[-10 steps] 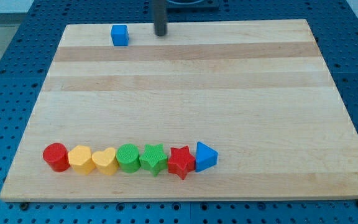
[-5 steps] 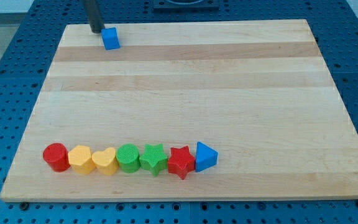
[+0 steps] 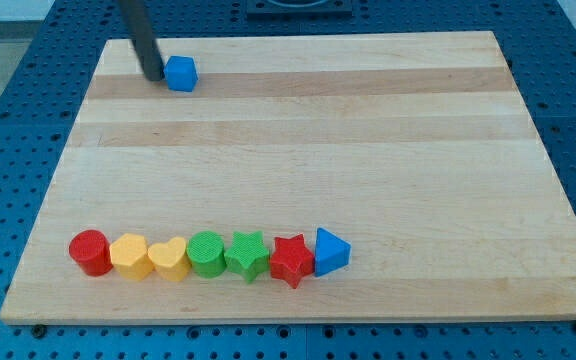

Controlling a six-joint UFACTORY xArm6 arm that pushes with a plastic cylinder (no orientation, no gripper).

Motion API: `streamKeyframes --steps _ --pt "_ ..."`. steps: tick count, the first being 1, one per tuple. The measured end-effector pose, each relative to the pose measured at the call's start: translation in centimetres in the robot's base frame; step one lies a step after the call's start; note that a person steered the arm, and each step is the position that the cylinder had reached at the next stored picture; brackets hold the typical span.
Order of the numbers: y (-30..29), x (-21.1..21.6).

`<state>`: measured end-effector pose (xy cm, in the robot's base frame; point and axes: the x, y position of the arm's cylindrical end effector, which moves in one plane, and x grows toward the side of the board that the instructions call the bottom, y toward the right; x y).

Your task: Push the blue cube towards the centre left

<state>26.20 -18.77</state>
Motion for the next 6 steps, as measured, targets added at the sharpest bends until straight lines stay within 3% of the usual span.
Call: streamKeyframes --steps 1,2,3,4,5,6 --pt "6.0 -0.4" --pt "6.9 2.0" --pt "8.2 0.4" --pt "13.6 -0.3" --pt "12.8 2.3" --pt "4.3 5.4"
